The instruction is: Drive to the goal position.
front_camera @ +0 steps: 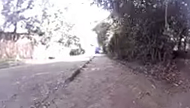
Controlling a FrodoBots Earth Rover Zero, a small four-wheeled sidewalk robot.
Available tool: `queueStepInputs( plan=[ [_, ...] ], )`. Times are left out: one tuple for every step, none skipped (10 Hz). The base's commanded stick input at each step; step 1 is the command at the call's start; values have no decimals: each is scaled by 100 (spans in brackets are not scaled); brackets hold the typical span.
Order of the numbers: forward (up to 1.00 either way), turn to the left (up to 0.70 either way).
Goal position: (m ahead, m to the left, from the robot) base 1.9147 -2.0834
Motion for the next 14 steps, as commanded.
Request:
queueStepInputs(
  plan=[
    [68,0],
    [68,0],
    [68,0],
    [68,0],
    [68,0],
    [68,0],
    [68,0],
    [68,0],
    [68,0],
    [68,0],
    [68,0],
    [68,0],
    [68,0],
    [68,0]
  ],
)
